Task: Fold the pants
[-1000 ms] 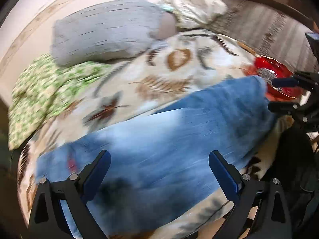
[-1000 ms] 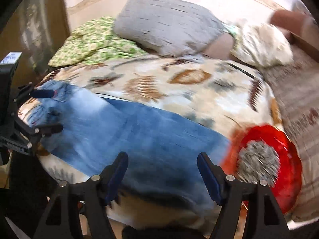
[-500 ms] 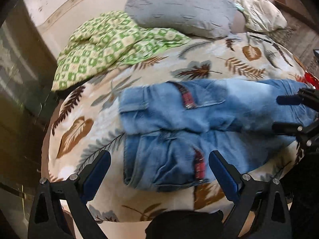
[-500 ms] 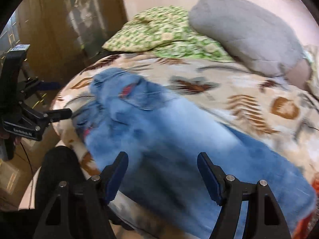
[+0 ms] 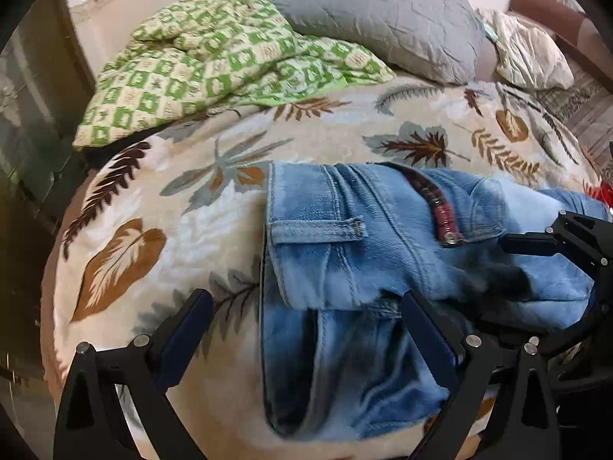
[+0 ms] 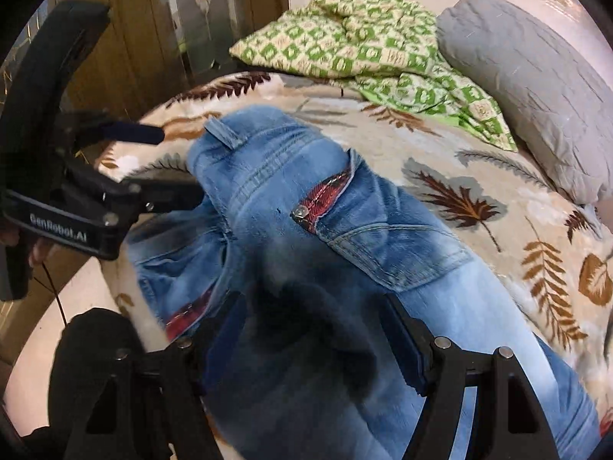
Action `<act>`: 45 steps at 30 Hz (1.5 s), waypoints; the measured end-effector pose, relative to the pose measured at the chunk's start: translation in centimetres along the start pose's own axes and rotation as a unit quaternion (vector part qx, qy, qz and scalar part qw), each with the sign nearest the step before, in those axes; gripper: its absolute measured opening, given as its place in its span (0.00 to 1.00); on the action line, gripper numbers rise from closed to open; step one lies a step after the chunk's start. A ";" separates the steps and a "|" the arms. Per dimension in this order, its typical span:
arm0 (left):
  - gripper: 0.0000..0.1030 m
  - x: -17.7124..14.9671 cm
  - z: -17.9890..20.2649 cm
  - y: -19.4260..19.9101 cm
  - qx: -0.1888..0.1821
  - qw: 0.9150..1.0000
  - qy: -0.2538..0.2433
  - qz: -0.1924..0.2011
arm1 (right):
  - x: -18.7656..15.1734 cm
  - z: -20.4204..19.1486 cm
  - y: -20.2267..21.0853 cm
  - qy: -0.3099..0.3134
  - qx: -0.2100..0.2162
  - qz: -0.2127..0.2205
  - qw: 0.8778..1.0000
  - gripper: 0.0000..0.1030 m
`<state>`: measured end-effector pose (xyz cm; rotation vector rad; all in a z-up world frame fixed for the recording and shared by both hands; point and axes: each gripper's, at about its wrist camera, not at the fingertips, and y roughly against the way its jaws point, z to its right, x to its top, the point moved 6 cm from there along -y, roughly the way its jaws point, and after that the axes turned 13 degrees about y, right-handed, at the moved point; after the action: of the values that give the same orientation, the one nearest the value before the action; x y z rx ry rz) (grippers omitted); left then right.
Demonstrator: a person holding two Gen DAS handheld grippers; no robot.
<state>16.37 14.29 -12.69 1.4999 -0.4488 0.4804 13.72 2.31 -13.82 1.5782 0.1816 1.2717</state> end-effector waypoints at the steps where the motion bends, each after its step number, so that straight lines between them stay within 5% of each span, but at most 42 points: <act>1: 0.96 0.0 0.0 -0.4 -0.003 1.000 -0.004 -0.004 | 0.0 0.0 -0.7 0.001 0.000 -0.005 1.000 0.73; 3: 0.92 0.1 0.3 -1.3 -0.022 1.000 -0.012 -0.014 | 0.0 0.2 -1.5 -0.002 -0.004 -0.012 1.000 0.71; 5: 0.31 -0.2 1.0 -1.7 -0.072 0.997 -0.017 -0.035 | 0.0 0.5 -2.2 -0.012 0.000 -0.015 1.000 0.48; 7: 0.26 -0.5 1.4 -1.8 -0.075 0.996 -0.016 -0.045 | 0.2 0.6 -2.4 -0.018 0.015 -0.010 1.000 0.21; 10: 0.25 -0.4 2.2 0.1 -0.077 0.996 -0.037 -0.022 | 0.6 0.2 -1.2 0.004 0.003 -0.001 1.000 0.18; 15: 0.25 0.2 2.2 5.8 -0.109 0.993 -0.031 0.019 | 1.1 0.5 3.2 -0.001 0.023 0.034 0.999 0.18; 19: 0.25 -1.4 1.4 7.6 -0.100 0.994 -0.035 0.019 | 1.0 -1.0 6.3 0.008 0.052 0.053 0.997 0.17; 27: 0.27 -9.0 -0.4 0.7 -0.025 0.996 -0.030 -0.079 | -3.2 -6.4 0.0 0.036 0.073 -0.020 0.996 0.22; 30: 0.33 -9.5 -0.4 -0.3 -0.010 0.997 -0.029 -0.067 | -3.6 -6.7 -0.9 0.043 0.053 -0.015 0.998 0.26; 32: 0.44 -9.3 -0.1 0.4 -0.012 0.997 -0.027 -0.069 | -3.5 -6.6 -0.5 0.050 0.039 -0.017 0.998 0.32; 33: 0.54 -9.1 -0.1 1.5 -0.016 0.998 -0.024 -0.064 | -3.5 -6.4 -0.3 0.048 0.034 -0.021 0.998 0.41; 34: 0.75 -8.8 -0.1 2.5 -0.014 0.998 -0.020 -0.051 | -3.6 -6.2 0.0 0.046 0.031 -0.022 0.998 0.59; 36: 0.93 -7.9 -0.5 5.1 0.015 1.000 -0.011 0.004 | -3.7 -5.5 1.5 0.035 0.021 -0.005 0.999 0.74; 40: 0.93 -7.0 0.2 7.8 0.024 0.999 -0.004 0.033 | -4.1 -4.1 4.6 0.019 -0.005 0.025 0.999 0.74; 45: 0.93 -7.0 5.6 8.2 -0.008 0.998 -0.032 0.046 | -7.2 -1.0 8.3 -0.022 -0.057 0.026 0.998 0.74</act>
<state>6.09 8.66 -9.67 1.4860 -0.5726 0.5019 6.11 -5.41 -12.03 1.5206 0.0404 1.2637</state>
